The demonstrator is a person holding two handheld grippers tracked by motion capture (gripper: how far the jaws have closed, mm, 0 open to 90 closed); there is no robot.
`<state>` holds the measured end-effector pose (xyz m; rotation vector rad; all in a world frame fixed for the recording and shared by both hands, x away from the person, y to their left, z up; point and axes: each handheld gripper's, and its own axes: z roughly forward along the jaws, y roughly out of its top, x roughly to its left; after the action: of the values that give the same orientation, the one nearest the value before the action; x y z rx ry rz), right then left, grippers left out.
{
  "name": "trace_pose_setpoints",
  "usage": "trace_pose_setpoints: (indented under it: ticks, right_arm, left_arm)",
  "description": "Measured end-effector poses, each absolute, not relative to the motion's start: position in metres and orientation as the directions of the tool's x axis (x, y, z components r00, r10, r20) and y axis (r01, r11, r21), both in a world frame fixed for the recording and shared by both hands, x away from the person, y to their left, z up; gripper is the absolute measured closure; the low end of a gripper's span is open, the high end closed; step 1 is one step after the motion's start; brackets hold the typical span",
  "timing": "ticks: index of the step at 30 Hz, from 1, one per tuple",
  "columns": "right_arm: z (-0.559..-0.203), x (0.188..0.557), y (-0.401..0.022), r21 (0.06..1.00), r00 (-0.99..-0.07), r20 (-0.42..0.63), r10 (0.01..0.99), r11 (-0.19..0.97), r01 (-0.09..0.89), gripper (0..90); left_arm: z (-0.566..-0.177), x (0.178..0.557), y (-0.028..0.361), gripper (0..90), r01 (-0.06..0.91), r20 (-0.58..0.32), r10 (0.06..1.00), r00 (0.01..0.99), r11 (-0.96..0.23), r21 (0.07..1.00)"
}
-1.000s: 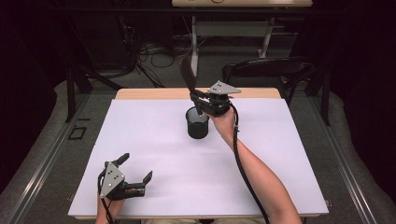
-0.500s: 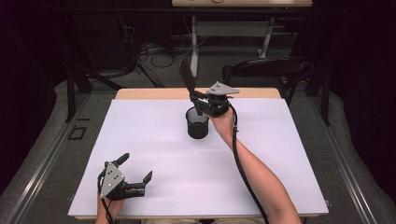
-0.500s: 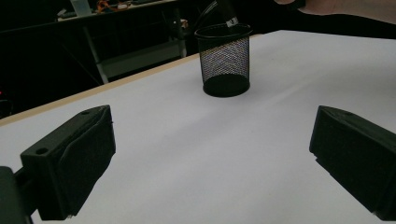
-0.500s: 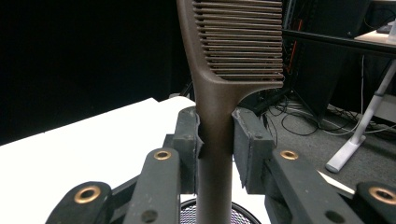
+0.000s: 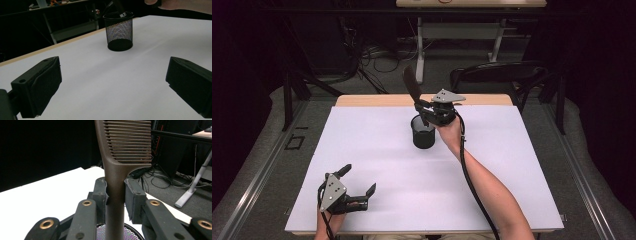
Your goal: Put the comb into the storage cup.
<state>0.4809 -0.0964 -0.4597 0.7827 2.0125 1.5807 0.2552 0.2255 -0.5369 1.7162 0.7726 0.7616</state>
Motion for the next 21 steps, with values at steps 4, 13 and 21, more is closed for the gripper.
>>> trace_pose_setpoints:
  ticks: [4,13,21]
  right_arm:
    - [-0.462,0.482,-0.097,0.971,-0.73,-0.01,0.683,0.18,0.156,72.9]
    - [-0.467,0.483,-0.098,0.969,-0.728,-0.004,0.685,0.182,0.167,72.9]
    - [-0.471,0.484,-0.098,0.967,-0.73,-0.002,0.683,0.188,0.173,72.9]
  left_arm:
    - [-0.537,0.255,0.226,0.3,0.128,0.116,0.802,0.586,-0.233,0.964]
    - [-0.537,0.255,0.226,0.3,0.128,0.12,0.8,0.588,-0.239,0.962]
    - [-0.537,0.256,0.226,0.4,0.131,0.118,0.8,0.588,-0.238,0.962]
